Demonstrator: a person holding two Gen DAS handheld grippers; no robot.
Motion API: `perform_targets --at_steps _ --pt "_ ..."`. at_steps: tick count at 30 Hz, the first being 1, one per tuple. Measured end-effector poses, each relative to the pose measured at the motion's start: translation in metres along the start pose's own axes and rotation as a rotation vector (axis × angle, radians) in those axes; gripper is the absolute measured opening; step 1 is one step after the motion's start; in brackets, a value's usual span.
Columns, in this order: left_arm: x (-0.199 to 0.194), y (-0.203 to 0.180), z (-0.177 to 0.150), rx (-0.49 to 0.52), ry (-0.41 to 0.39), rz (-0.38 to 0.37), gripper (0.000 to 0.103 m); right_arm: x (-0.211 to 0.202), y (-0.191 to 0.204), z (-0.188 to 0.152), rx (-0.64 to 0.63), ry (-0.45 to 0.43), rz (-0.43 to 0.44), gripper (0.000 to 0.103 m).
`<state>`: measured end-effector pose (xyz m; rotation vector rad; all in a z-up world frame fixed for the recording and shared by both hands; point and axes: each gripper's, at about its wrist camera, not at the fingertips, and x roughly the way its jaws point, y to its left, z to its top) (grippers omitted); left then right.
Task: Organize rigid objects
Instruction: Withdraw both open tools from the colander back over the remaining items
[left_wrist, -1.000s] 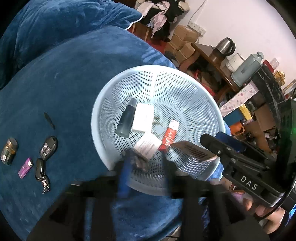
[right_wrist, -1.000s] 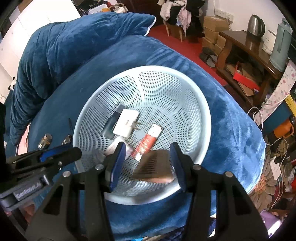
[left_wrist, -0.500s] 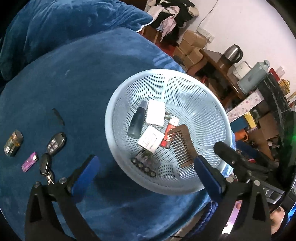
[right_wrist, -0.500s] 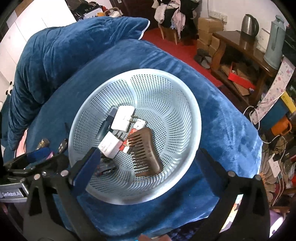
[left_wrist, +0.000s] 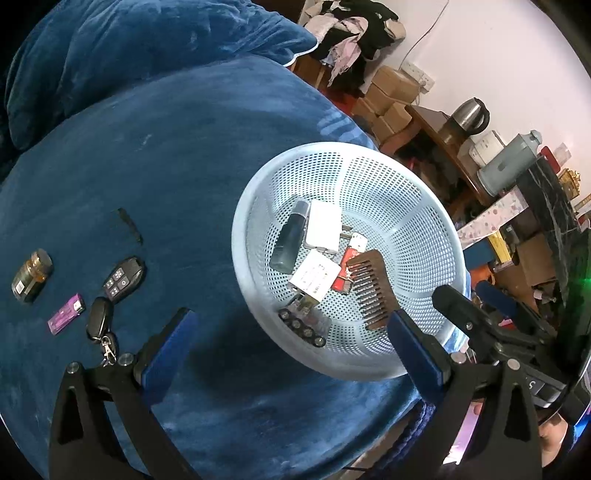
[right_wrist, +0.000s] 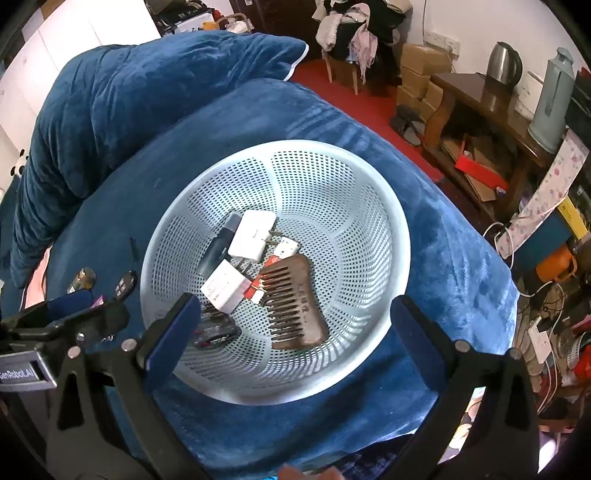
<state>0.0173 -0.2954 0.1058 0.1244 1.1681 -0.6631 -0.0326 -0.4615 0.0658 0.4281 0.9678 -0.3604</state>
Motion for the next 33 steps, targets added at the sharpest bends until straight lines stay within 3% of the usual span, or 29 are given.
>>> perform_targets --at_steps 9,33 --pt "-0.009 0.014 -0.003 -0.016 -0.009 -0.003 0.103 -0.004 0.019 0.0 -0.034 -0.003 -0.006 0.103" --pt "-0.037 0.111 -0.026 -0.163 -0.056 -0.003 0.103 0.002 0.107 -0.006 -0.18 -0.002 0.047 0.103"
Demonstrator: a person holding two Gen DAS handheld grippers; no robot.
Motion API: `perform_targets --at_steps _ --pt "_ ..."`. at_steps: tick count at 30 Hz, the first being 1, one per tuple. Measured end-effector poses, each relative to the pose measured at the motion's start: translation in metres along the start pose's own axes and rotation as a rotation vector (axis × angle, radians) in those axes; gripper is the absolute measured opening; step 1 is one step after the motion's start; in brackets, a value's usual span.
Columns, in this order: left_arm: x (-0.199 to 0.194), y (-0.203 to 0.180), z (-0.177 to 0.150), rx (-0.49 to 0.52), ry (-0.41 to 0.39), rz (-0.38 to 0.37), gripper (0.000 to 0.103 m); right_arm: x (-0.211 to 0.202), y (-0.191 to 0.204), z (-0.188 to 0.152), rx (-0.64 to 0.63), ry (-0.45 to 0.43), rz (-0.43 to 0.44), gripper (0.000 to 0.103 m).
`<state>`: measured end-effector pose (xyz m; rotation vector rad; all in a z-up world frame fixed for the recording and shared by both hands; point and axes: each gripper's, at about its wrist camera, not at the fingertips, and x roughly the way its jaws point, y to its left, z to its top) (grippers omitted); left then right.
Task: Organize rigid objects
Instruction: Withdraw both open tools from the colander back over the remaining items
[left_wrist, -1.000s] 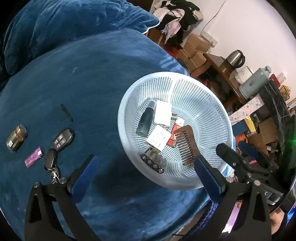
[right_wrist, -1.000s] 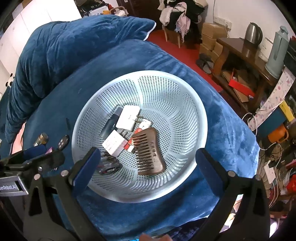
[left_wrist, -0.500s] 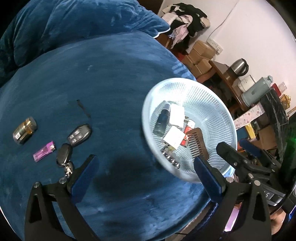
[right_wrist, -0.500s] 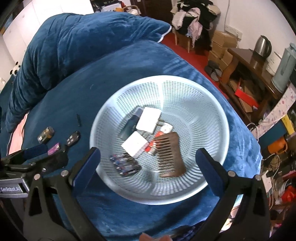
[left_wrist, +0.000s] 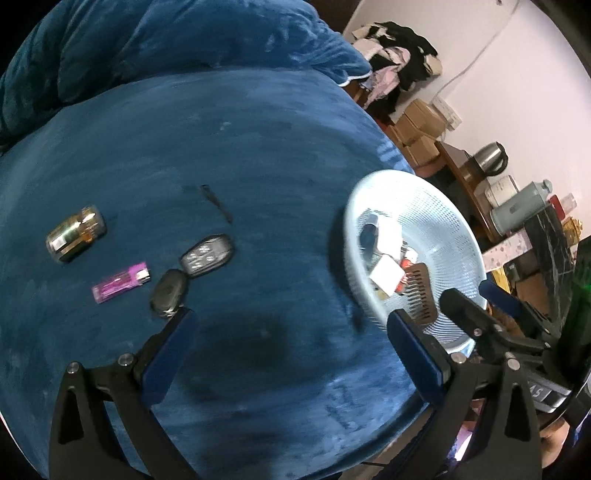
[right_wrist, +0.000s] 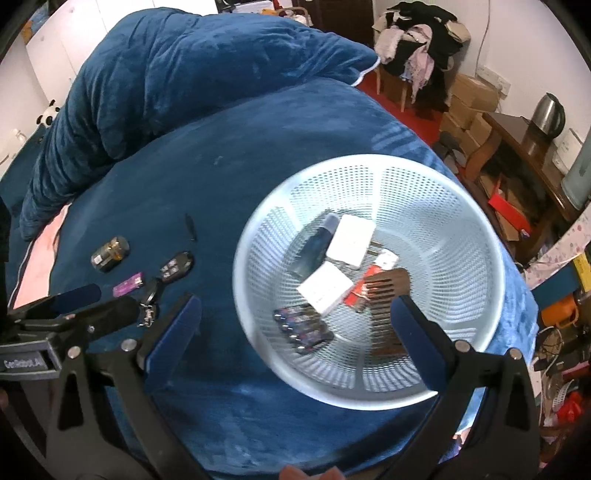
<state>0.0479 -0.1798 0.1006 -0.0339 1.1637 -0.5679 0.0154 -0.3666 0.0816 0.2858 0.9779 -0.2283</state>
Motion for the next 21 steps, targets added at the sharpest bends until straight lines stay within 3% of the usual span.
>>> perform_targets --at_steps 21 --pt "-0.007 0.153 -0.032 -0.239 0.01 0.131 0.103 0.053 0.107 0.003 -0.174 0.086 0.114 0.103"
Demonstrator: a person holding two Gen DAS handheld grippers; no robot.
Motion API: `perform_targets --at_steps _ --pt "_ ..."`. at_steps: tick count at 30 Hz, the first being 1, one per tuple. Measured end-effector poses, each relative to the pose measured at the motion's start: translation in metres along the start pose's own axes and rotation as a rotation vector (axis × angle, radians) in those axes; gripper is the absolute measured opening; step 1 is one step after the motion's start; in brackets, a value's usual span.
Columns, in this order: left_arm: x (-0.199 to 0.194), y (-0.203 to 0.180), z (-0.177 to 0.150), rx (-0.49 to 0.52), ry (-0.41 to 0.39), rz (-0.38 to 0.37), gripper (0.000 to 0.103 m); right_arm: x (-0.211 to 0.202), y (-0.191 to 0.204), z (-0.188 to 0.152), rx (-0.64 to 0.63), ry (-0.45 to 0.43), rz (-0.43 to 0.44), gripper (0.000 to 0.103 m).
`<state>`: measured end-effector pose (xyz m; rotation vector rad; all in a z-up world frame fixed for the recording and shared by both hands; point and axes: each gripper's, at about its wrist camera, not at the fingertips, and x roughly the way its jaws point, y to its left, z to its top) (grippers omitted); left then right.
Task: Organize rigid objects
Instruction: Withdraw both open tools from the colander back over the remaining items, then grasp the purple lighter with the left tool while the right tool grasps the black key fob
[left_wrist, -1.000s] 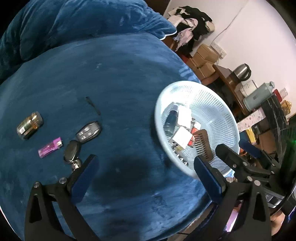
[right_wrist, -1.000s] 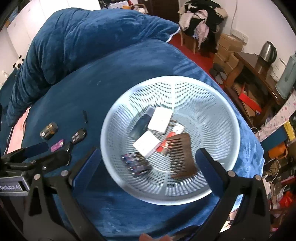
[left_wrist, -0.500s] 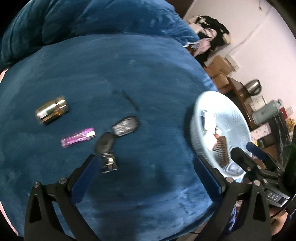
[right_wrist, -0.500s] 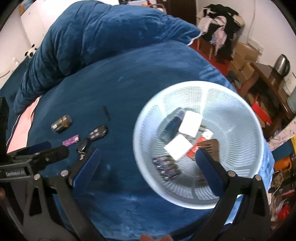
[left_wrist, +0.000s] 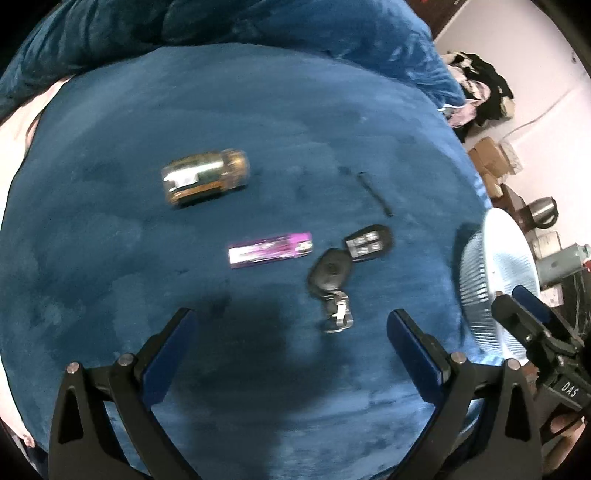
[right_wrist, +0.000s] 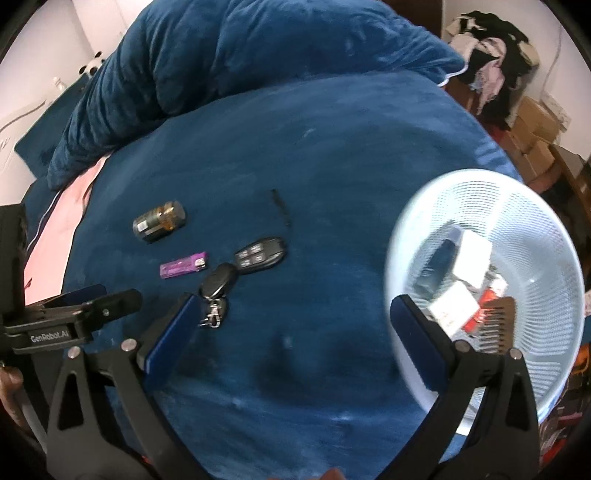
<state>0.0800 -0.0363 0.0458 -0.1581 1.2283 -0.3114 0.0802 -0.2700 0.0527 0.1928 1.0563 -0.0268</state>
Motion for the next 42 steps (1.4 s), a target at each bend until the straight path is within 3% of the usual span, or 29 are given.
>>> perform_targets --at_steps 10,25,29,34,36,39,40,42 --pt "0.02 0.048 -0.015 -0.067 0.027 0.024 0.102 0.03 0.021 0.0 -0.041 0.06 0.014 0.103" --pt "0.043 0.063 -0.018 -0.076 0.053 0.024 0.099 0.098 0.031 0.011 -0.003 0.18 0.003 0.101" --pt "0.047 0.066 -0.02 -0.073 0.067 0.022 0.099 0.119 0.03 0.021 0.064 0.211 0.001 0.085" --pt "0.05 0.069 -0.02 -0.064 0.072 0.03 0.099 0.138 0.027 0.032 0.185 0.237 0.015 0.079" --pt "0.052 0.071 -0.02 -0.066 0.07 0.031 0.099 0.144 0.027 0.036 0.22 0.249 0.006 0.072" --pt "0.055 0.072 -0.019 -0.07 0.071 0.031 0.097 0.152 0.032 0.041 0.219 0.261 -0.045 0.059" --pt "0.056 0.072 -0.019 -0.069 0.073 0.033 0.097 0.154 0.036 0.043 0.2 0.262 -0.063 0.052" --pt "0.059 0.069 -0.015 -0.063 0.074 0.037 0.096 0.155 0.048 0.047 0.123 0.253 -0.084 0.046"
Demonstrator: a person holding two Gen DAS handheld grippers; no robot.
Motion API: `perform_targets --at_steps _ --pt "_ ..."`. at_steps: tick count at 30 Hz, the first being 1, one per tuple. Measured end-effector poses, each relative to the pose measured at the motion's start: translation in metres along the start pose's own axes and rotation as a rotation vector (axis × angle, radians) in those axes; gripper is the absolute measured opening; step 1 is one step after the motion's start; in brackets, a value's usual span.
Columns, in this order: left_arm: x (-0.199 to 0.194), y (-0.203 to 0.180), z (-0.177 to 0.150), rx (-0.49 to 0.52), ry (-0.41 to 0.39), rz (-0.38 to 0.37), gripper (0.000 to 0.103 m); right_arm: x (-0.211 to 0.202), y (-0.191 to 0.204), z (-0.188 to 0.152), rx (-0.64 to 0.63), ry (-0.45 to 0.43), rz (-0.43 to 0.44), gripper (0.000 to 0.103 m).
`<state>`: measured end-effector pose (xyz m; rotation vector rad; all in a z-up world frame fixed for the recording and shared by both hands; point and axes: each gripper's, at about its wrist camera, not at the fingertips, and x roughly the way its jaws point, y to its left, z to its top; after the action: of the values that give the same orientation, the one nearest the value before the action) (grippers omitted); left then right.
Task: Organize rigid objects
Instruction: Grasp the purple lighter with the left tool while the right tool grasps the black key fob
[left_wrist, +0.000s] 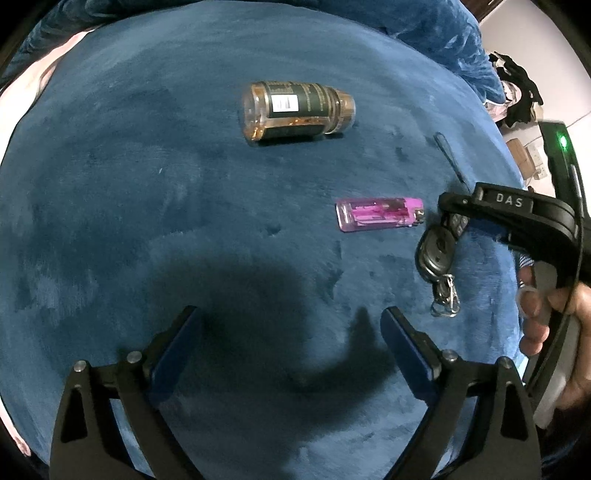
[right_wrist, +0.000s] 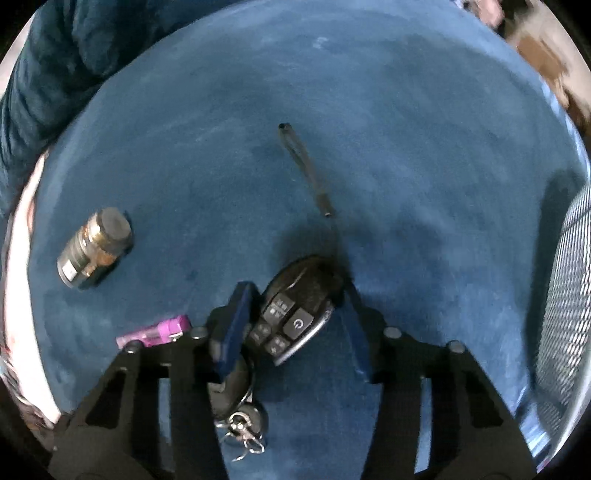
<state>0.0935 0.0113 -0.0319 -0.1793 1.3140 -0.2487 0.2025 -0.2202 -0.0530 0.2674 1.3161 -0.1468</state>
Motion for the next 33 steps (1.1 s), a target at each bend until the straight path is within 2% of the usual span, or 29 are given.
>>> perform_targets --at_steps 2,6,10,13,15,19,21,23,29,32,33 --pt "0.002 -0.003 0.002 0.017 -0.003 0.006 0.093 -0.005 0.011 0.0 -0.106 -0.025 -0.009 0.04" --pt "0.007 -0.014 0.015 0.075 -0.003 0.004 0.086 -0.013 0.021 -0.007 -0.246 -0.054 -0.077 0.038" --pt "0.019 -0.038 0.036 0.154 -0.014 -0.006 0.082 -0.005 0.008 -0.009 -0.17 0.007 0.02 0.04" --pt "0.029 -0.057 0.049 0.229 -0.022 -0.004 0.074 0.001 0.0 -0.01 -0.114 0.016 0.063 0.039" --pt "0.037 -0.068 0.056 0.286 -0.017 0.018 0.055 -0.002 -0.007 -0.011 -0.085 0.005 0.096 0.038" --pt "0.05 -0.082 0.063 0.37 0.007 0.047 0.05 -0.009 -0.016 -0.019 -0.078 -0.014 0.115 0.038" --pt "0.049 -0.083 0.063 0.368 0.029 0.033 0.035 -0.009 -0.024 -0.022 -0.072 -0.009 0.121 0.038" --pt "0.043 -0.08 0.06 0.344 0.059 -0.002 0.03 -0.008 -0.026 -0.02 -0.064 -0.002 0.128 0.038" --pt "0.044 -0.088 0.064 0.346 0.033 0.021 0.032 0.0 -0.012 -0.001 -0.059 0.009 0.11 0.04" --pt "0.05 -0.1 0.066 0.369 0.025 0.027 0.047 0.001 -0.011 -0.003 -0.072 0.004 0.096 0.04" --pt "0.055 -0.104 0.065 0.381 0.025 0.037 0.048 0.001 -0.011 -0.003 -0.075 0.004 0.095 0.04"
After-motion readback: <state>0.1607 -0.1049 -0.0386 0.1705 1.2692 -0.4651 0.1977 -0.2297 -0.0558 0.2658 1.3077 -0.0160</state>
